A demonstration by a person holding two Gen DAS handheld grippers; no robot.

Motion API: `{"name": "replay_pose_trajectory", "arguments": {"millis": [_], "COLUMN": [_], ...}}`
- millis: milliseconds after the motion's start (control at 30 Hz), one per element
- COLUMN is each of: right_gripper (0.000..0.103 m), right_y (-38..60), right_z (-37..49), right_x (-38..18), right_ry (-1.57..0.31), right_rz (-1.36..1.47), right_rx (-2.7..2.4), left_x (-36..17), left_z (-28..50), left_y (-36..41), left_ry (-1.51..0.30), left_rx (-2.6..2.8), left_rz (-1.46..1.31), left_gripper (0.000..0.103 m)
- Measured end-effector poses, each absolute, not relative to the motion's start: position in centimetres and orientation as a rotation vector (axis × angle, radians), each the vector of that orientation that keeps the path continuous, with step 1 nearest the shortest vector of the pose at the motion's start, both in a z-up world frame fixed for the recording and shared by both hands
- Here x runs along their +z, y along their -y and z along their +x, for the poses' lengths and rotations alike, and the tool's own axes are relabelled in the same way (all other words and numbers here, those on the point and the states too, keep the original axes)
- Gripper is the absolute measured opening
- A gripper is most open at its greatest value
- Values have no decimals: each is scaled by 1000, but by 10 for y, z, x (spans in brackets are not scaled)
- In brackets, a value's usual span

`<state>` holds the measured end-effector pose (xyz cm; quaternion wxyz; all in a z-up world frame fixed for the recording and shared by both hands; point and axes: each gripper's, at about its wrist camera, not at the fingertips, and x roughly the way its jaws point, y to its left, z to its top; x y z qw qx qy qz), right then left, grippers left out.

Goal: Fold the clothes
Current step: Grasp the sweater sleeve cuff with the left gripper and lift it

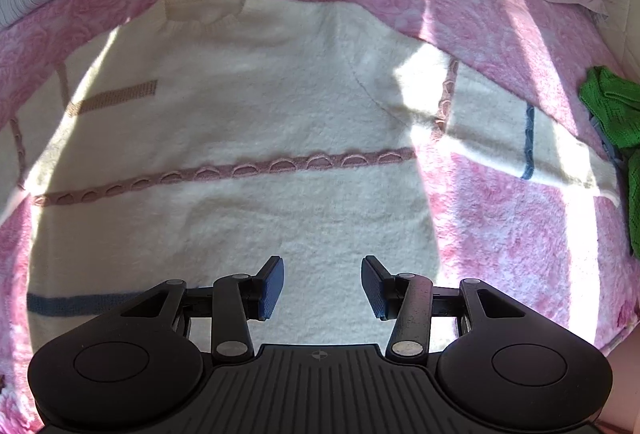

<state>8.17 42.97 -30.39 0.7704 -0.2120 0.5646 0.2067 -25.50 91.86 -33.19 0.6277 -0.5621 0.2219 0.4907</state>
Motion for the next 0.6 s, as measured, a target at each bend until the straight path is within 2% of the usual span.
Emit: {"name": "replay_pose_trajectory", "arguments": {"millis": [133,233,267,300,333,367,600], "right_gripper": [47,47,47,47,47,47,47], "right_y": [-435,-432,-430,-427,-423,-419,-371], "right_z": [85,86,87,88,89,91,123], "right_x": [-322,-337,-341,-344,-346,-348,-336], "right_ry": [-1216,-1217,-1220,-1226,-1231,-1235,-1213], "right_rz": [-500,-510,-507,-501,-494,-486,-423], "right_rx": [451,457,458,460,462,461,392], "left_x": [-341,-338,-331,-325,-319,-312,-269], "left_z": [-255,-242,-235,-227,-220,-212,-160], "left_y": [-925,-922,-916,-911,-906,-901,-866], "left_ry": [-446,-466,-470,-474,-478,-481,-502], "left_rx": [1142,1138,1125,1112,1098,1085,987], "left_rz": [-1273,-1192,-1156,-1120,-1085,-1049,-802], "left_gripper": [32,32,29,16,9,6,5]}}
